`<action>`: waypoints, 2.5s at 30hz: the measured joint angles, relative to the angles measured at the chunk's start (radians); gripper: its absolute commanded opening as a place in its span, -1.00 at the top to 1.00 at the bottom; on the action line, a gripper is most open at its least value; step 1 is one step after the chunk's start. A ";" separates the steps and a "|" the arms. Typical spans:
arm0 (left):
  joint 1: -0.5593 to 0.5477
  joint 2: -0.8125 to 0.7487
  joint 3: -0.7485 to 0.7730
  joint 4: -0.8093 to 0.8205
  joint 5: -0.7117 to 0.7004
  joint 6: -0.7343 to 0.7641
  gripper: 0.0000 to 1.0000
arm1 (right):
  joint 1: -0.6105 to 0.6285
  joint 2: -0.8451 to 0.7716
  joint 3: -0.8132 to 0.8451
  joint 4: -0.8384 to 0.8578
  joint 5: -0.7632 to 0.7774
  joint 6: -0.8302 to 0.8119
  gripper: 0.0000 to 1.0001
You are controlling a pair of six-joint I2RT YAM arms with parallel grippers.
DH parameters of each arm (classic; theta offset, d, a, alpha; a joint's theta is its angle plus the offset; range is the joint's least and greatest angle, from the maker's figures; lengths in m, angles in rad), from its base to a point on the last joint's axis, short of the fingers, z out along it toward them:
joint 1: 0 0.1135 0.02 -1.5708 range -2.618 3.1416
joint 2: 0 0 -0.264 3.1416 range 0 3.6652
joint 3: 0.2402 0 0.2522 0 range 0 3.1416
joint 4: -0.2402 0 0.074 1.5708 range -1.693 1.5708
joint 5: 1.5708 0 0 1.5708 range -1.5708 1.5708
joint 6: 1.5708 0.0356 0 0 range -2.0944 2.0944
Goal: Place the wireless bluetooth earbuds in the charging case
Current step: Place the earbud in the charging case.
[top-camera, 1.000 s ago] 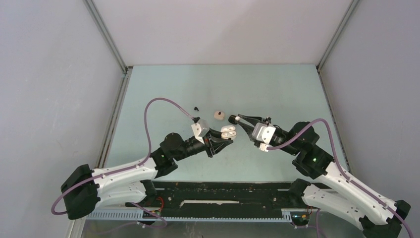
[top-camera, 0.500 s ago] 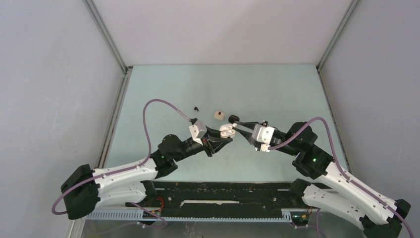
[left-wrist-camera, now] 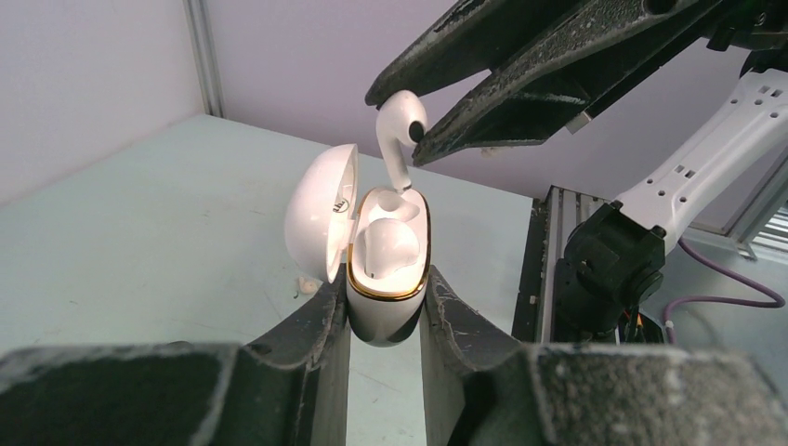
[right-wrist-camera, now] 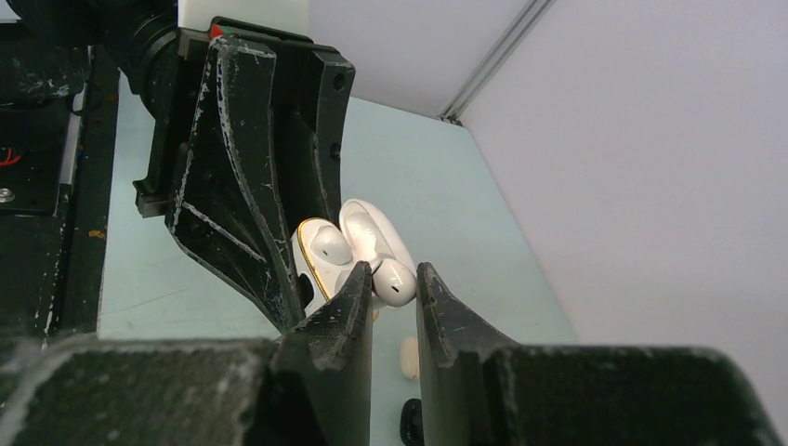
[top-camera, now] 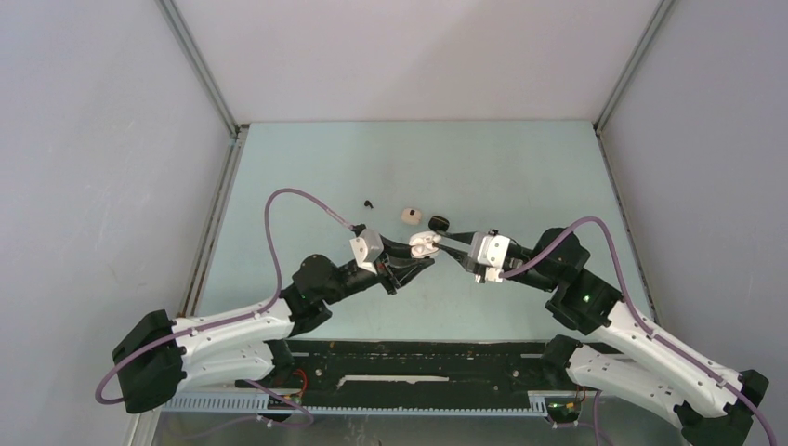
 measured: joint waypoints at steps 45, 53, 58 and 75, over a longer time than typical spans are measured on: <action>-0.008 -0.022 -0.045 0.018 -0.055 0.000 0.99 | 0.092 0.043 -0.010 -0.006 0.053 -0.123 1.00; -0.011 -0.026 -0.049 0.016 -0.063 0.000 0.99 | 0.120 0.043 -0.024 0.001 0.081 -0.189 1.00; -0.011 -0.026 -0.049 0.016 -0.074 0.002 0.99 | 0.127 0.045 -0.032 0.019 0.107 -0.208 1.00; -0.010 -0.025 -0.049 0.014 -0.079 0.012 0.99 | 0.113 0.052 -0.032 0.024 0.143 -0.219 1.00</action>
